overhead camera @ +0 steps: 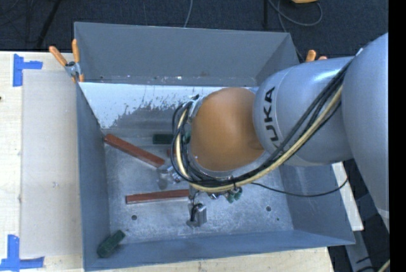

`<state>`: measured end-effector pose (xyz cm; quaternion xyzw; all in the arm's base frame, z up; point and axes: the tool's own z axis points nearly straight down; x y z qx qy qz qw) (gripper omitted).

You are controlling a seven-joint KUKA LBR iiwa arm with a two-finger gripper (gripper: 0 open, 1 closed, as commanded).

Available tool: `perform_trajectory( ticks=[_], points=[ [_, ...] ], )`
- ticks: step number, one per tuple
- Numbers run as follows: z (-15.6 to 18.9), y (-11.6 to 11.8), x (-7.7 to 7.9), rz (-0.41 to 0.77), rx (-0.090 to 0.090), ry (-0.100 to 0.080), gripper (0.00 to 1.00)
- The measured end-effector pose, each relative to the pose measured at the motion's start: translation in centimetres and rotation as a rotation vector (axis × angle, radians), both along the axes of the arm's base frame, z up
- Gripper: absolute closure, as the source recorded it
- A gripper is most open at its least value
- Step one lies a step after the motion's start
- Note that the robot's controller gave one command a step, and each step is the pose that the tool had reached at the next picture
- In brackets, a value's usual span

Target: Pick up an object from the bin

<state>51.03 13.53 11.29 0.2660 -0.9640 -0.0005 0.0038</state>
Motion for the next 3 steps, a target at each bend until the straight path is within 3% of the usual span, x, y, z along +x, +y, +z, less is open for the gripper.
perform_trajectory(
  ticks=[1,2,3],
  points=[
    [0.4,0.1,0.1,-0.002,0.002,-0.005,1.00],
    [0.4,0.1,0.1,-0.003,0.002,-0.005,0.00],
    [-4.4,-0.5,-0.5,0.288,0.003,-0.007,0.00]
  ],
)
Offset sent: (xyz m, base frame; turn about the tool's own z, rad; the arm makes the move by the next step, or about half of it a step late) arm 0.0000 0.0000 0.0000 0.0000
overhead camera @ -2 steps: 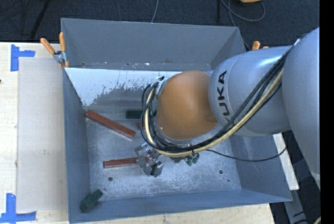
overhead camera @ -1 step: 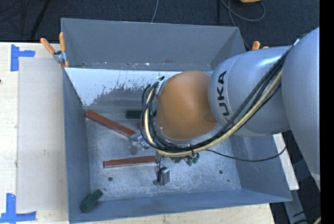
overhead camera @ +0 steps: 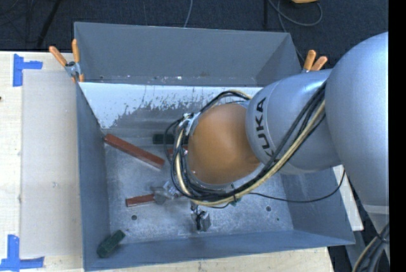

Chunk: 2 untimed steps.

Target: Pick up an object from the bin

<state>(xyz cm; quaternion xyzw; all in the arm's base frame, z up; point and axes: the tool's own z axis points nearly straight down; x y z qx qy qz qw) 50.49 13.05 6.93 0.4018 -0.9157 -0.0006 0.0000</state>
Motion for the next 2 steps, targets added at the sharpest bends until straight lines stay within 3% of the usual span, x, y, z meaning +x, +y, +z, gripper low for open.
perform_trajectory(
  ticks=[1,2],
  points=[
    [0.30,0.15,0.28,-0.003,0.006,-0.009,1.00],
    [0.06,-0.09,0.05,-0.005,0.000,0.000,0.00]
  ],
)
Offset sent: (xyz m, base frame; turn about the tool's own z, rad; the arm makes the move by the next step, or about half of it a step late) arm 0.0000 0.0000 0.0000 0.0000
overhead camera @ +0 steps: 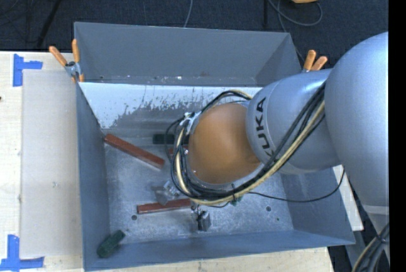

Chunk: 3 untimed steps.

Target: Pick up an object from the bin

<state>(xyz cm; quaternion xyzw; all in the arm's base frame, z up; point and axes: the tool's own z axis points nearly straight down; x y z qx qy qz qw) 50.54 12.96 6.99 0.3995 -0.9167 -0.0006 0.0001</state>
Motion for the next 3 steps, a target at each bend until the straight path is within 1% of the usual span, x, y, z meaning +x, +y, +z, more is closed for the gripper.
perform_trajectory(
  ticks=[1,2,3],
  points=[
    [0.1,0.1,0.0,-0.001,0.001,-0.001,1.00],
    [10.0,3.2,5.2,0.078,0.004,-0.012,1.00],
    [9.5,2.9,4.9,0.074,0.001,-0.001,0.00]
  ],
)
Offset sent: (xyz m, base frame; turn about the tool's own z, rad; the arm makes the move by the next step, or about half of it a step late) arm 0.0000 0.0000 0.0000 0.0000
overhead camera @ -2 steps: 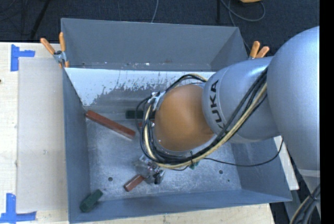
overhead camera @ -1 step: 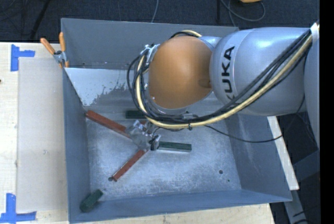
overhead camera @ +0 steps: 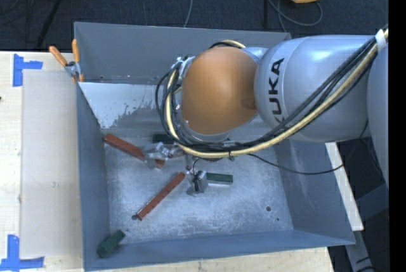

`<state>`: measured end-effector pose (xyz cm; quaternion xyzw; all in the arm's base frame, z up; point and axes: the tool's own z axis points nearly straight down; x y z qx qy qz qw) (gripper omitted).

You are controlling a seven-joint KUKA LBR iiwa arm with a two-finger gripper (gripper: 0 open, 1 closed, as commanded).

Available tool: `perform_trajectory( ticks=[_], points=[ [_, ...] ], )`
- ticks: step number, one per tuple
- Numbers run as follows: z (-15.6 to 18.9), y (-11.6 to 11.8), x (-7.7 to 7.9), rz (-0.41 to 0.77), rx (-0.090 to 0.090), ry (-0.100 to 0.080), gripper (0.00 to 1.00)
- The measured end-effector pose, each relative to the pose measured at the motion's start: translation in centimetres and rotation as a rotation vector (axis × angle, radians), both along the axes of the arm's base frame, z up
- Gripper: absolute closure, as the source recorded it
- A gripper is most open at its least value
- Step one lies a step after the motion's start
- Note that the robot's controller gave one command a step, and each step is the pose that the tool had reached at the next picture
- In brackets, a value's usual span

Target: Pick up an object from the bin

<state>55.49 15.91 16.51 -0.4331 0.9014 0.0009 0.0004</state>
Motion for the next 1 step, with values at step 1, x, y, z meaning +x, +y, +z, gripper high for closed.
perform_trajectory(
  ticks=[1],
  points=[
    [-9.96,-8.35,0.86,0.010,-0.003,0.005,0.00]
  ],
)
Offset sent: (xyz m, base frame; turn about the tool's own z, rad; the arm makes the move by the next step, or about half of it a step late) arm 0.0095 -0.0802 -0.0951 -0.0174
